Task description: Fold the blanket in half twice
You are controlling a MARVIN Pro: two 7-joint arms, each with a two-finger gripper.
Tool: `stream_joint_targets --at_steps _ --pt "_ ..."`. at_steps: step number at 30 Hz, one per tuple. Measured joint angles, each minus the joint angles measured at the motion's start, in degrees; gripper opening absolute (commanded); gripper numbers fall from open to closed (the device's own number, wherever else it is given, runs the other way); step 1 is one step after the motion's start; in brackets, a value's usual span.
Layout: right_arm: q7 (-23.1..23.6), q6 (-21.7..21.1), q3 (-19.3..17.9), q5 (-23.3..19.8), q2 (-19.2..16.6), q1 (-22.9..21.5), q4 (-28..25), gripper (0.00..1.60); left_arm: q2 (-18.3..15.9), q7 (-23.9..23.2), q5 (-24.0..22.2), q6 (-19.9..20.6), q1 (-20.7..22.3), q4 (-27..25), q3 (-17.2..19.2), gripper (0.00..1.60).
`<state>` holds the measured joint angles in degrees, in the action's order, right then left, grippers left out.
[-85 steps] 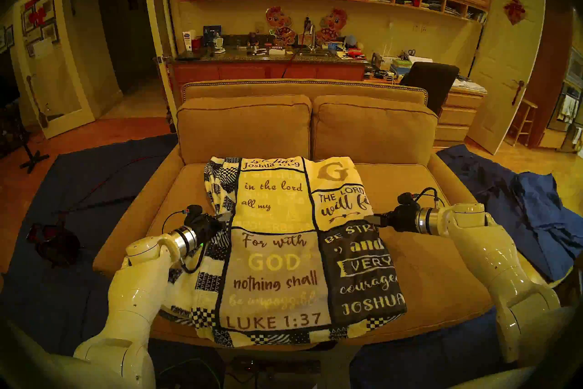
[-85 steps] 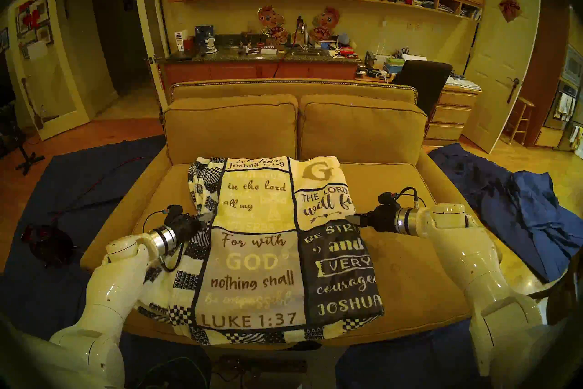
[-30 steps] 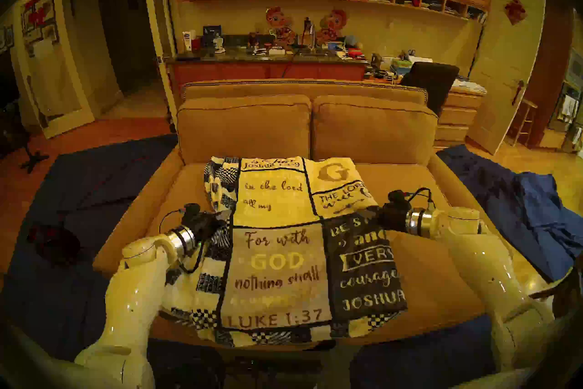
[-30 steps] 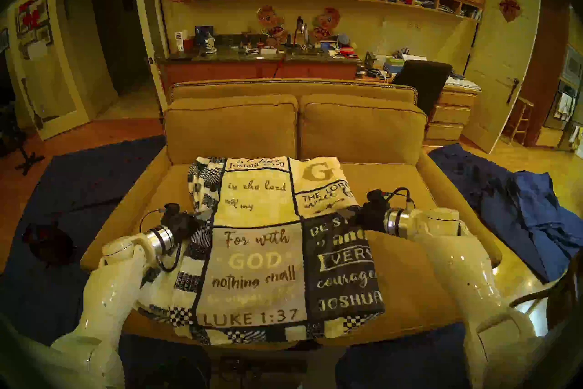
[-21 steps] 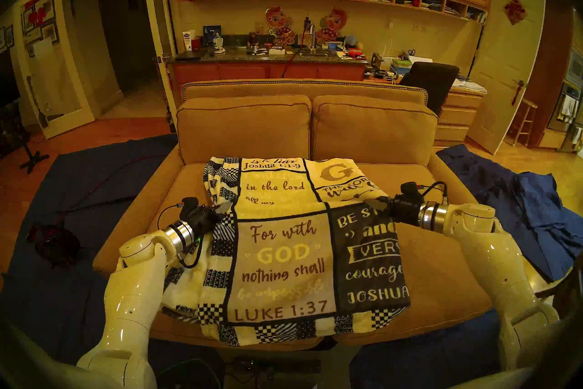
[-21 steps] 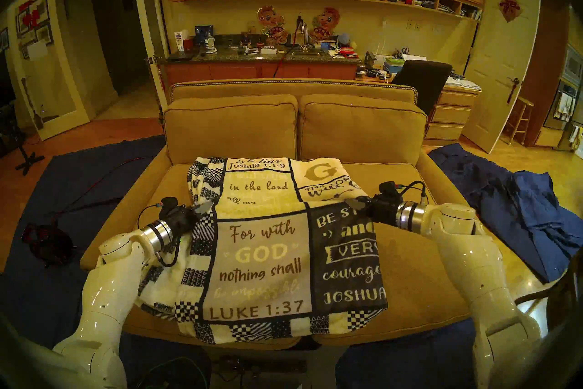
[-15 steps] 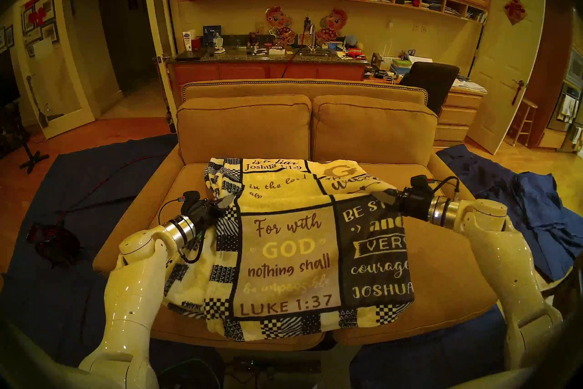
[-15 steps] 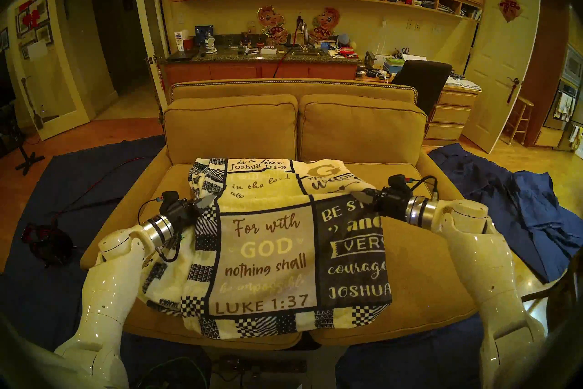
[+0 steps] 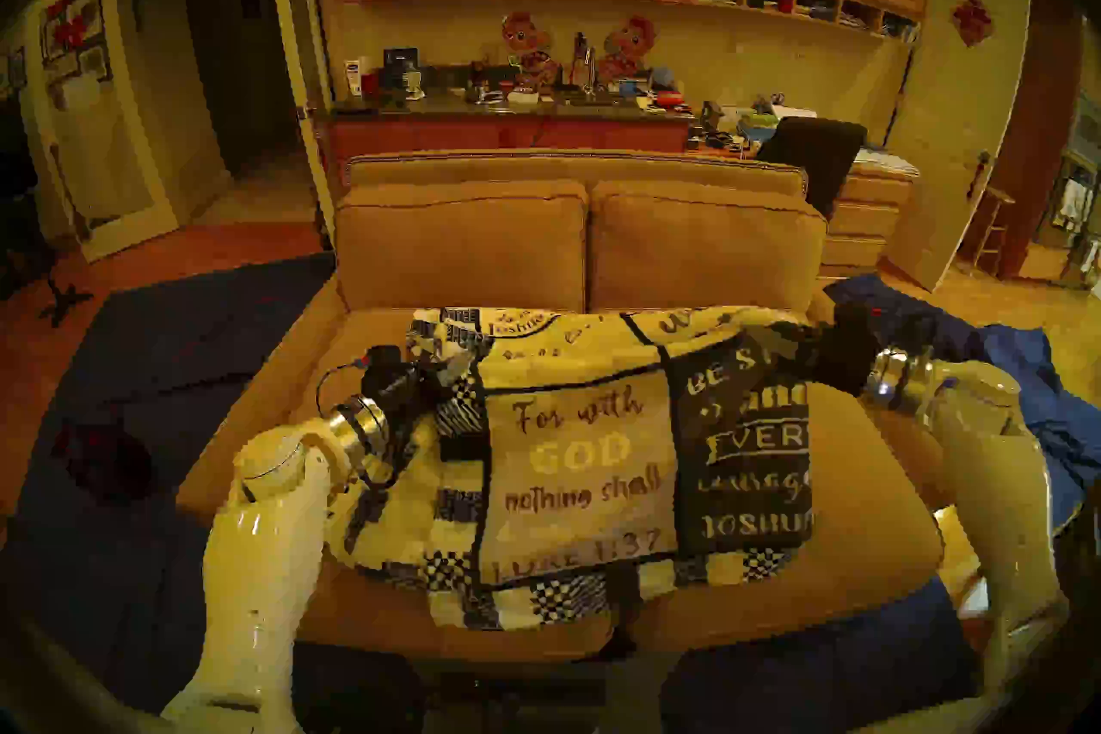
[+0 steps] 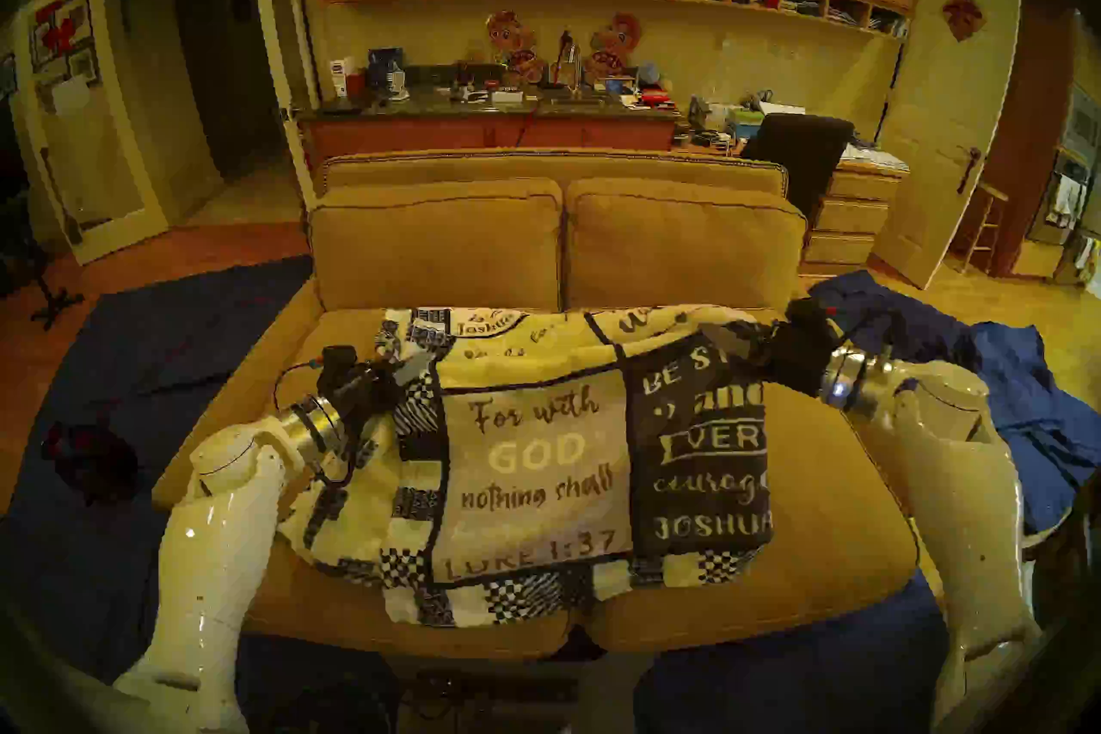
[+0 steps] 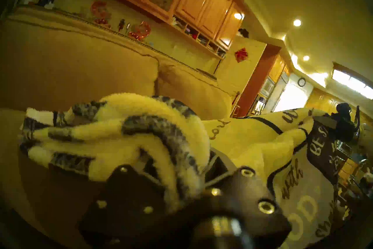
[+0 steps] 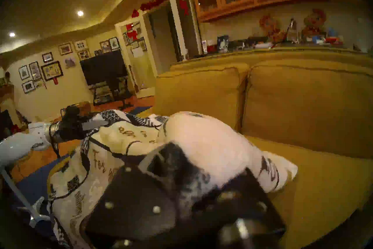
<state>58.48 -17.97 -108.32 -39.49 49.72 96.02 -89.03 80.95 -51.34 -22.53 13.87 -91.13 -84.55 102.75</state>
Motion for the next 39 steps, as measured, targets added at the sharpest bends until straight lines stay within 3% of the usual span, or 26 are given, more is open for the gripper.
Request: stream_joint_targets --at_steps 18,39 --pt "3.86 1.99 -15.12 -4.71 2.56 12.24 -9.75 0.00 1.22 -4.60 -2.00 -0.66 -8.56 -14.03 2.84 0.00" --pt "12.84 2.82 -34.18 -8.36 12.23 24.27 -24.92 0.00 3.44 -9.59 -3.07 -3.57 -21.70 -29.97 7.58 0.00"
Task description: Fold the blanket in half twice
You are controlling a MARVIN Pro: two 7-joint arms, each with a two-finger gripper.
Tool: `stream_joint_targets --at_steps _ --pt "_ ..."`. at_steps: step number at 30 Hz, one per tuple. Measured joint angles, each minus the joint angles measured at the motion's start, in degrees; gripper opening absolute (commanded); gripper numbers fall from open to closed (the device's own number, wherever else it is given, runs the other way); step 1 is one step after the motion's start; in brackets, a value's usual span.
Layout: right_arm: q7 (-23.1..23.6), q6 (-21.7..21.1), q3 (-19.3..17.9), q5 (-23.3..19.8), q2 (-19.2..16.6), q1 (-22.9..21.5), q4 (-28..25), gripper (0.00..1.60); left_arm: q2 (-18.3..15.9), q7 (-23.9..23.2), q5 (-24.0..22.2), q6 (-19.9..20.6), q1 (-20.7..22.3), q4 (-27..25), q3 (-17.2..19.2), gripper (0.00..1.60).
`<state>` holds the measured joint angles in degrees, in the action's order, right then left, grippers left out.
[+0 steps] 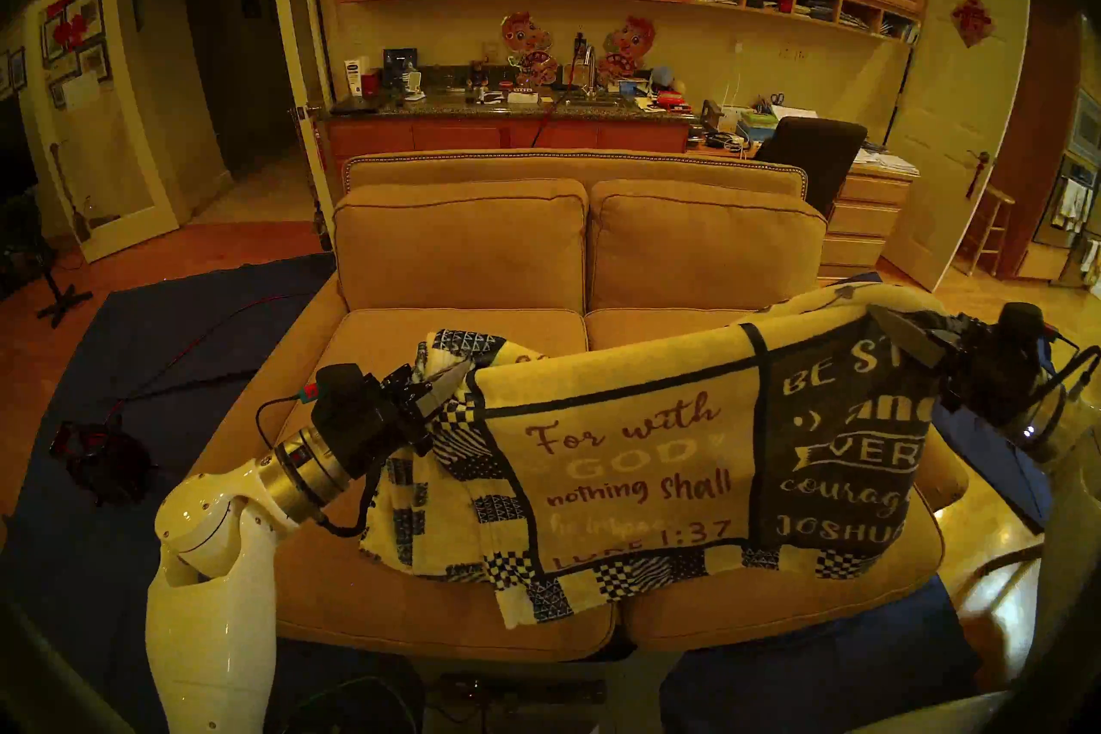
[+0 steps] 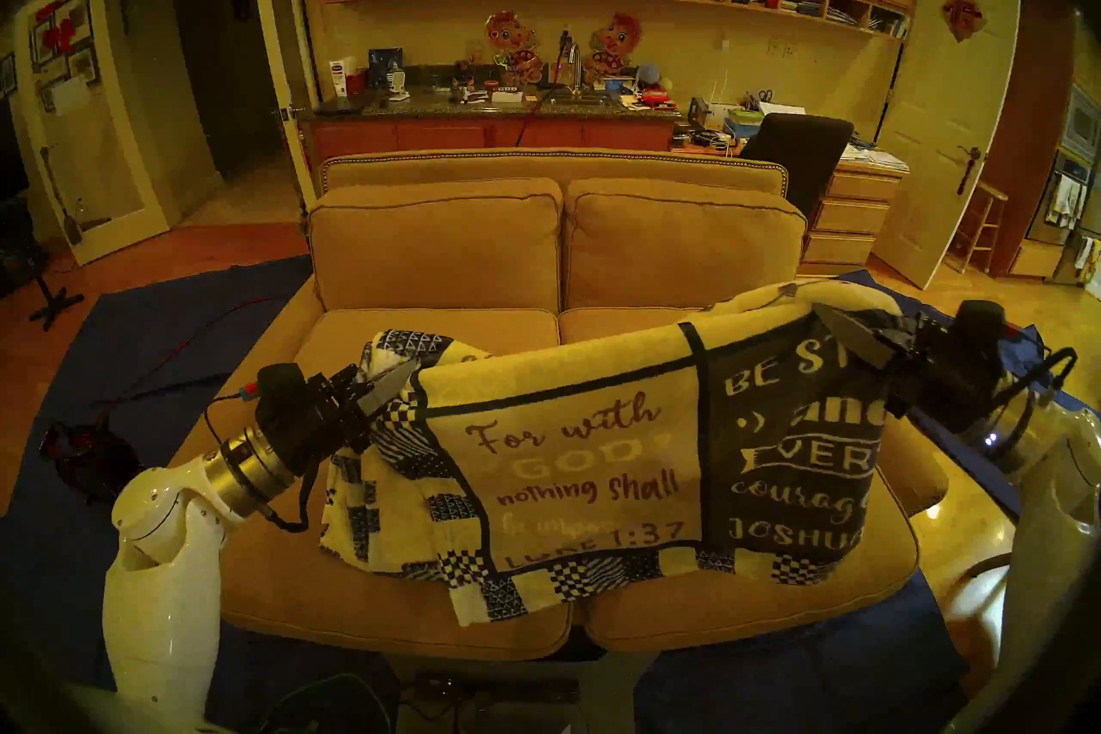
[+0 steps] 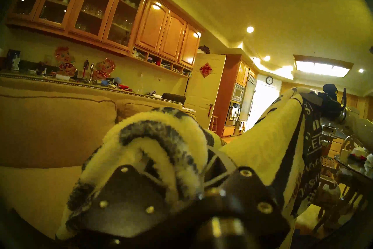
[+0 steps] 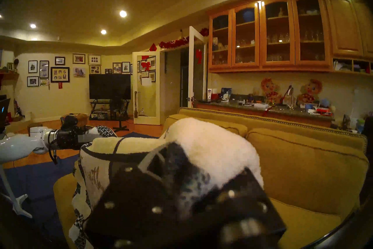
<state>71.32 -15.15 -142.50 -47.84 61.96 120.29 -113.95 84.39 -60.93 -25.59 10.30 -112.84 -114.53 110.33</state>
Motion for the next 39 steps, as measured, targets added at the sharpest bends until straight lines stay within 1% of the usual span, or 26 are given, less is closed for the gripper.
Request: stream_joint_targets --at_steps 6,11,13,14,16,20,24,28,33,39 --pt "3.11 -0.10 -6.31 -1.16 4.29 3.71 -3.49 0.00 0.44 -1.08 0.05 -1.77 -1.57 -5.29 1.46 0.00" --pt "5.16 -0.74 -10.18 -2.22 7.40 6.06 -5.99 0.00 0.45 -0.24 0.84 -1.81 -1.25 -8.75 2.20 0.00" --pt "6.20 -1.17 -11.93 -2.78 8.83 7.14 -7.21 0.00 0.29 0.88 1.90 -1.37 -0.72 -10.26 2.31 0.00" --pt "7.01 -1.56 -13.33 -3.26 9.96 7.89 -8.23 0.00 0.05 1.85 2.97 -0.48 -0.27 -11.62 2.26 0.00" --pt "7.66 -1.88 -14.55 -3.72 10.84 8.44 -9.00 0.00 -0.15 2.59 3.81 0.38 0.08 -12.71 2.07 0.00" --pt "9.94 -2.92 -18.62 -5.27 13.62 10.22 -11.39 0.00 -0.54 4.51 6.16 3.46 0.46 -16.18 1.04 0.00" --pt "11.32 -3.42 -20.54 -6.41 15.33 11.36 -12.44 0.00 -0.65 5.09 7.18 5.02 0.02 -18.53 0.72 0.00" --pt "12.86 -3.70 -21.66 -7.80 17.47 12.82 -12.98 0.00 -0.66 4.87 7.35 5.96 -1.38 -21.94 1.11 0.00" --pt "13.53 -3.68 -21.95 -8.76 18.56 13.68 -13.10 0.00 -0.50 3.74 6.80 5.76 -2.40 -23.37 1.78 0.00" --pt "13.78 -2.33 -22.13 -11.15 19.82 14.82 -13.49 0.00 0.39 1.69 5.39 4.34 -4.57 -24.16 3.93 0.00"
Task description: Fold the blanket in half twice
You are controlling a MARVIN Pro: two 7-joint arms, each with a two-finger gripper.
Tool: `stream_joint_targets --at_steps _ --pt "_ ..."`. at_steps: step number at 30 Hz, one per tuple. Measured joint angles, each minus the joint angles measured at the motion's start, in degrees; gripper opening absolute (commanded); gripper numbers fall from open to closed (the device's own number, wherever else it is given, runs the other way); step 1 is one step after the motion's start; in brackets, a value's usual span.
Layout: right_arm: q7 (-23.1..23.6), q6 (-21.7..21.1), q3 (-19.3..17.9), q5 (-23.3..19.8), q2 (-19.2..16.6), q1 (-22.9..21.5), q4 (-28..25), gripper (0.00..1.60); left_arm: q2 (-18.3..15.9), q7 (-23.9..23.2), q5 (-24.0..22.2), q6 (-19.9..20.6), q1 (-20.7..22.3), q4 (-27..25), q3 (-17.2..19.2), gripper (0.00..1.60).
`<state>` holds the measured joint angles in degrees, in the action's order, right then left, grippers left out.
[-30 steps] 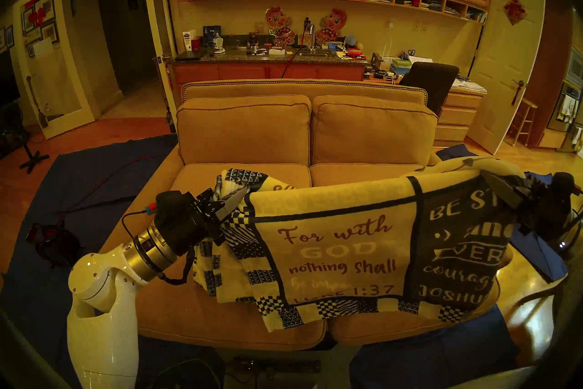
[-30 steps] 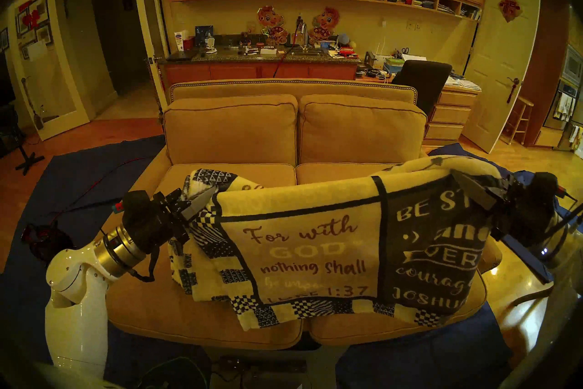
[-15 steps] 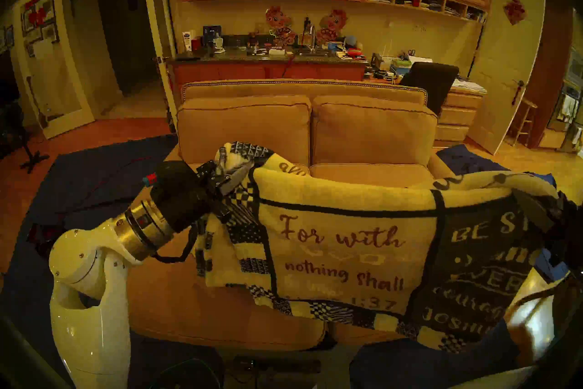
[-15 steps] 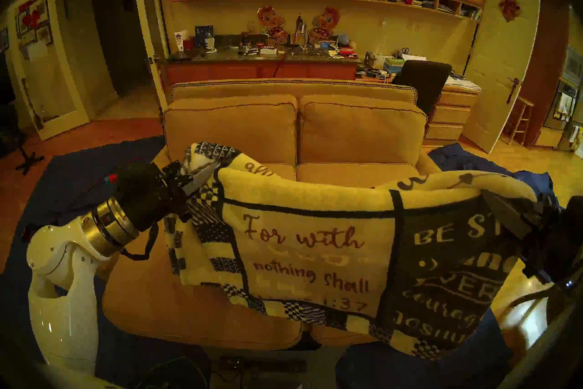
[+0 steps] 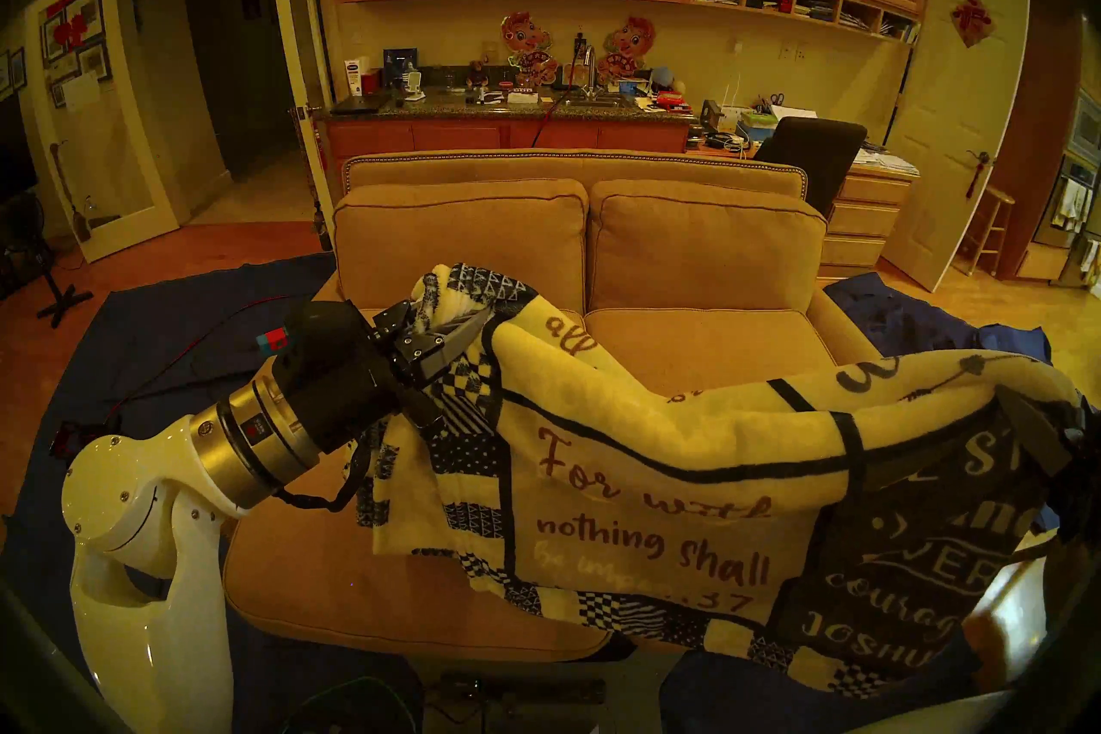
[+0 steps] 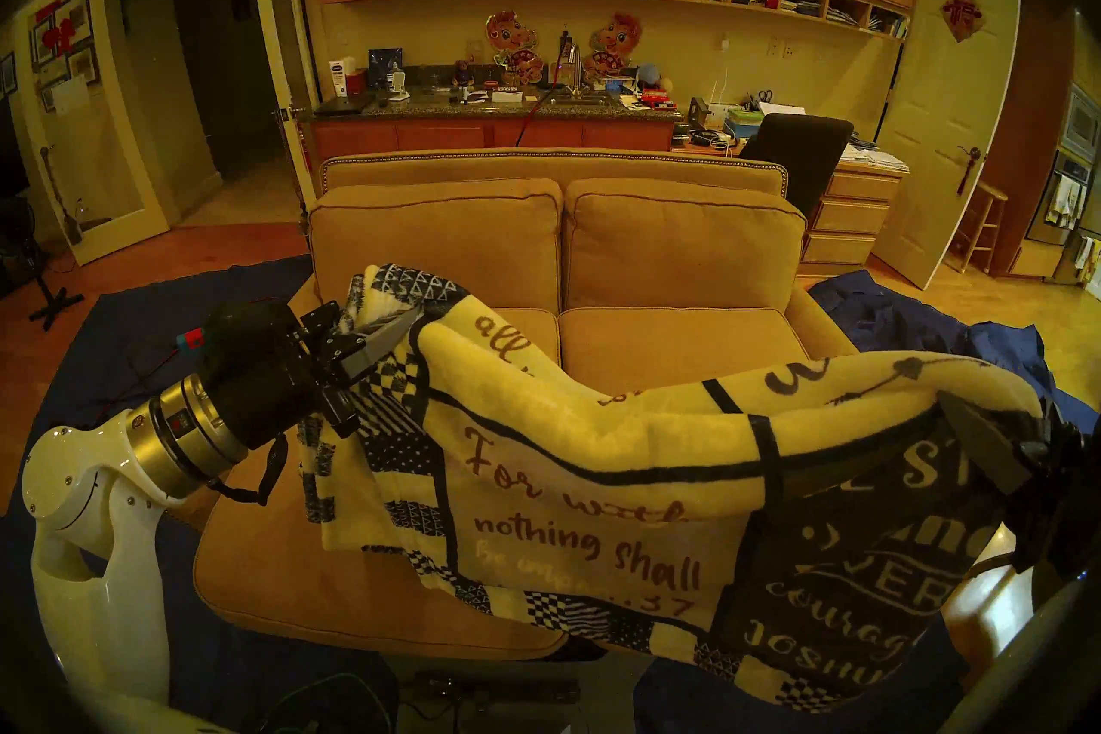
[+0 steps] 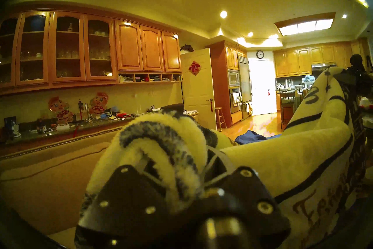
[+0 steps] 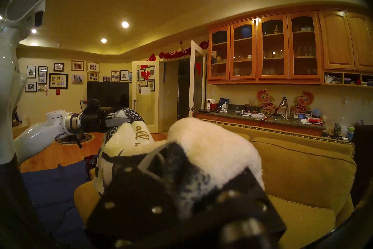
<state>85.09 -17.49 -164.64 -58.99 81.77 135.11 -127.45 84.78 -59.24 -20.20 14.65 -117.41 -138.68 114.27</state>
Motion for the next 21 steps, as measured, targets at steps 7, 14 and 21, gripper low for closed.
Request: stream_joint_targets --at_steps 7,14,21 --pt "0.01 1.48 -0.05 -2.35 0.68 0.86 -0.92 0.00 0.88 -2.11 -1.92 -1.81 -1.38 -0.23 2.38 0.00" --pt "0.01 2.88 -0.09 -4.36 1.55 1.90 -1.98 0.00 1.73 -4.71 -3.91 -3.29 -3.01 -0.31 4.09 0.00" --pt "-0.11 4.38 -0.15 -6.27 1.33 2.68 -3.14 0.00 2.51 -7.32 -5.99 -4.13 -4.27 -0.33 4.74 0.00"
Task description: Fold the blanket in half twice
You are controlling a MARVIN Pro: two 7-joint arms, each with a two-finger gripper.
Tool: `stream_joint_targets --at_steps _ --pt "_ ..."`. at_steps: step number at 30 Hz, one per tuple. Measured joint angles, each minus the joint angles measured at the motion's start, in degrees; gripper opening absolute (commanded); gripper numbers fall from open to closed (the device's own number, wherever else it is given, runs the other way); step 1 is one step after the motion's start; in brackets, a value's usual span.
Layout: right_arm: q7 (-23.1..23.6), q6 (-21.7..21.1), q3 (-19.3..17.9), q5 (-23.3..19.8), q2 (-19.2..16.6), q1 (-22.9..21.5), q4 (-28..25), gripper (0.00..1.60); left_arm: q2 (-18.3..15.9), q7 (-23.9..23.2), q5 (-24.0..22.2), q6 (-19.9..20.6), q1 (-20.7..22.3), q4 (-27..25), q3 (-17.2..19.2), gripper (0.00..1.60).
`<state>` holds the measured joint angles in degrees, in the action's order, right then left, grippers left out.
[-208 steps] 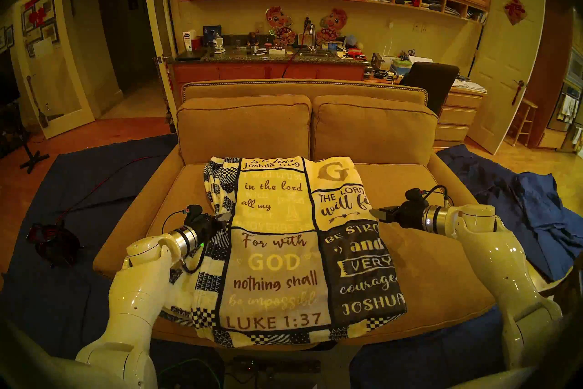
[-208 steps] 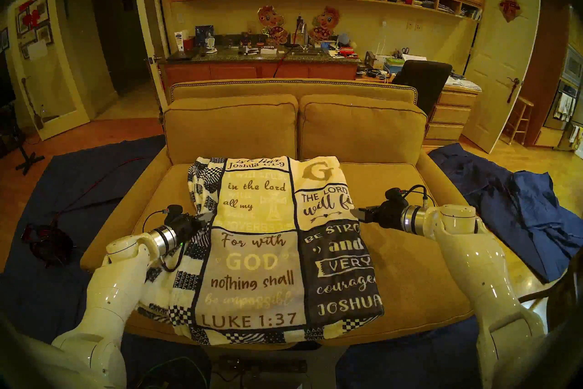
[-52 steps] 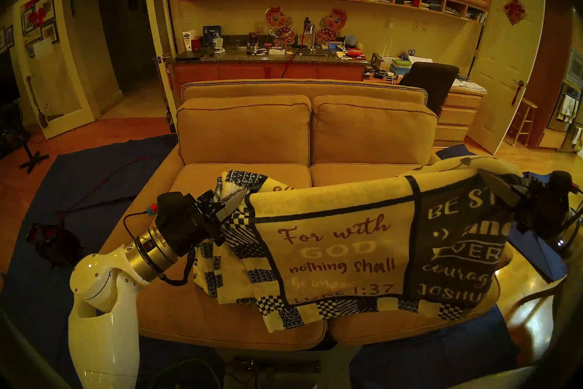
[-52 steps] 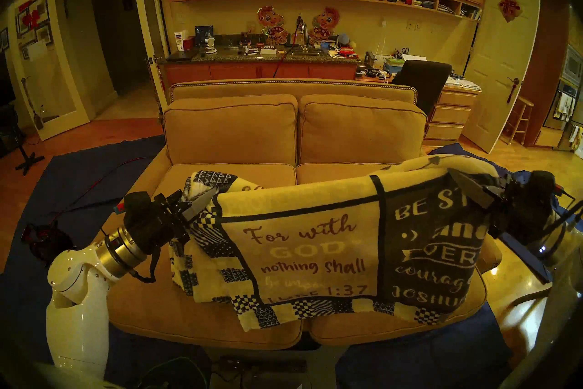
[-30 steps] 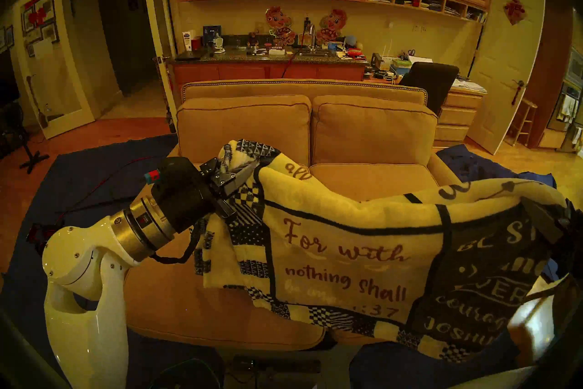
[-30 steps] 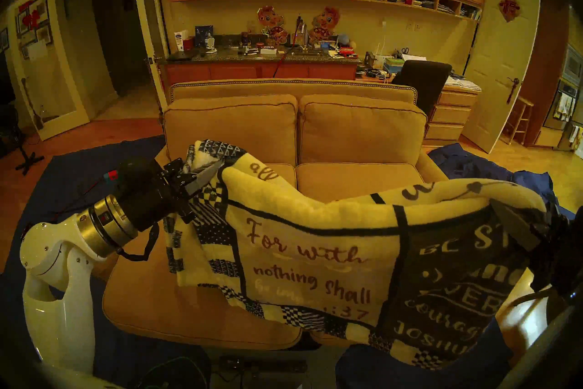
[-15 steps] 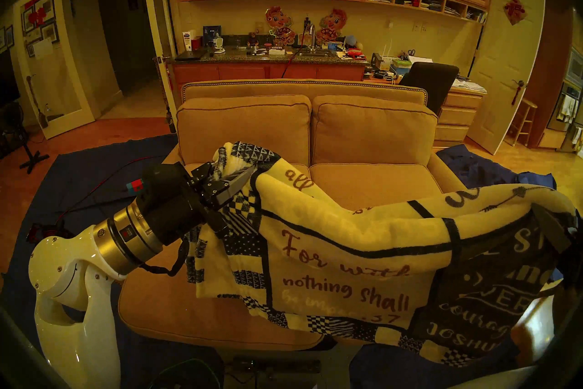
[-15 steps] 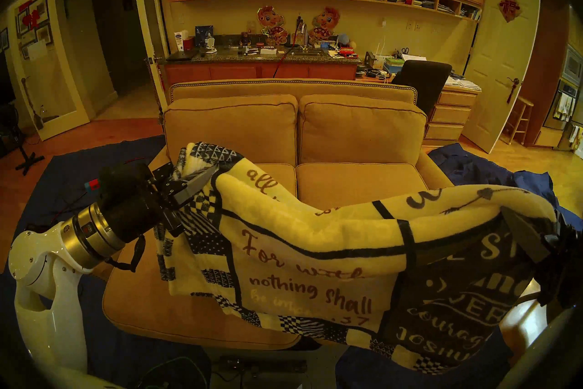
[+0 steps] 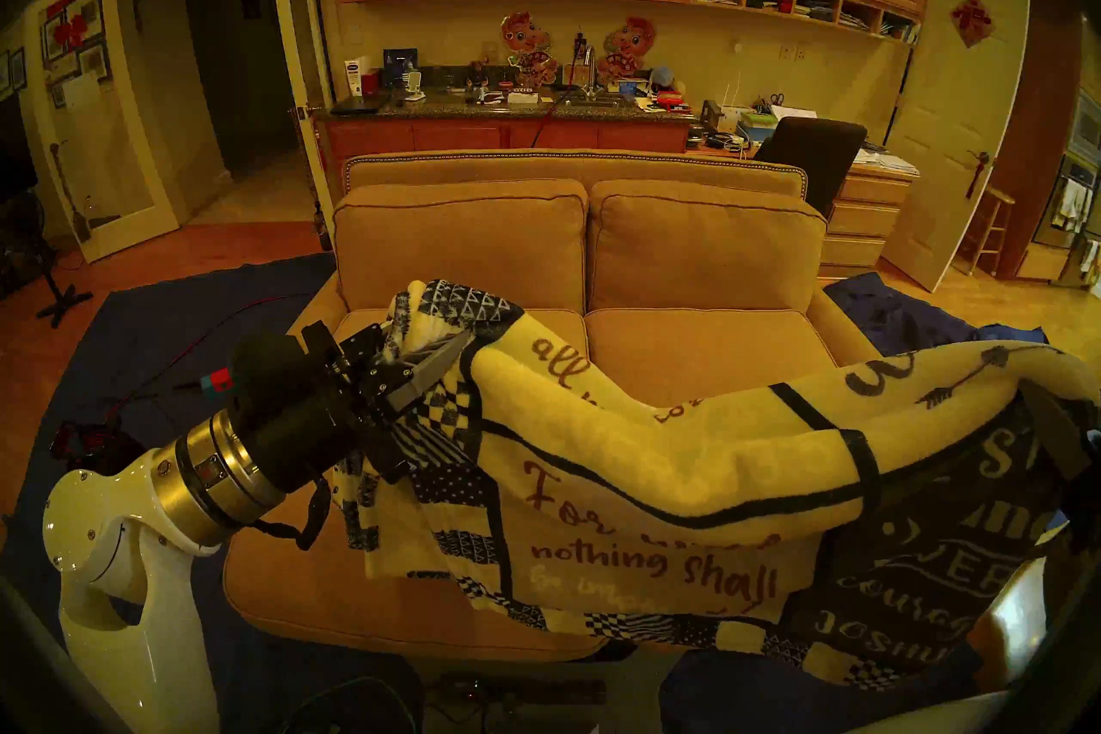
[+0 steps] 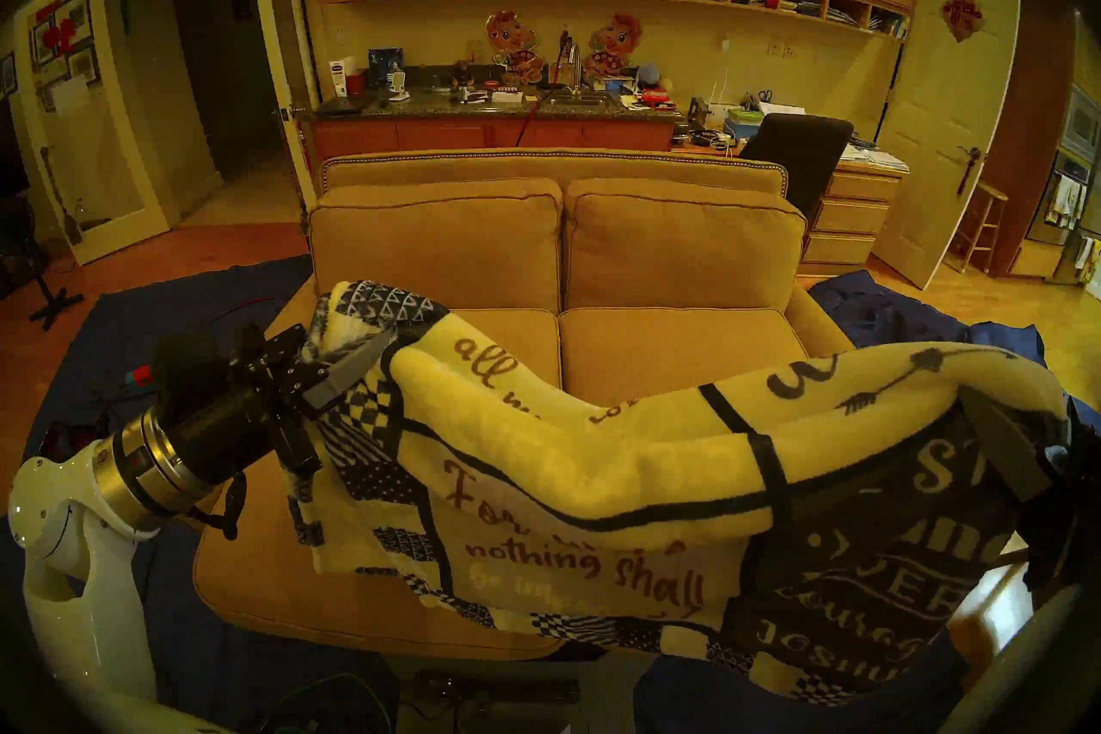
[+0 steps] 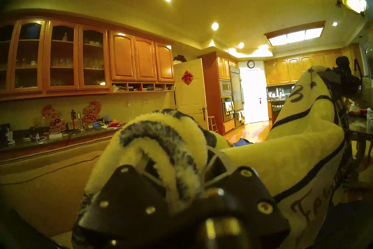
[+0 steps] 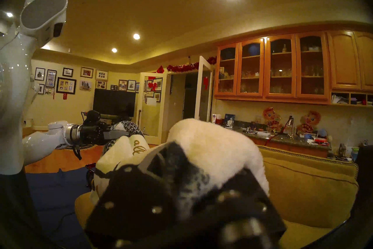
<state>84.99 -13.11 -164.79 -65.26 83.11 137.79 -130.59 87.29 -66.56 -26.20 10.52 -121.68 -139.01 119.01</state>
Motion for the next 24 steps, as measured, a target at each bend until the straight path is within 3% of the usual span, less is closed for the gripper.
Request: stream_joint_targets --at_steps 7,15,24 --pt "-2.62 0.41 -0.02 -0.64 -2.68 0.11 -0.63 0.00 0.35 -0.37 -0.80 1.70 0.23 -0.06 -0.77 0.00" --pt "-9.74 -3.23 0.51 3.83 -7.88 -0.28 0.13 0.00 0.37 7.12 3.64 10.84 1.28 -0.16 -3.17 0.00" --pt "-15.90 -7.75 7.48 10.12 -14.21 -1.98 3.21 0.00 -1.22 14.74 10.51 20.35 5.48 6.30 -9.77 0.00"
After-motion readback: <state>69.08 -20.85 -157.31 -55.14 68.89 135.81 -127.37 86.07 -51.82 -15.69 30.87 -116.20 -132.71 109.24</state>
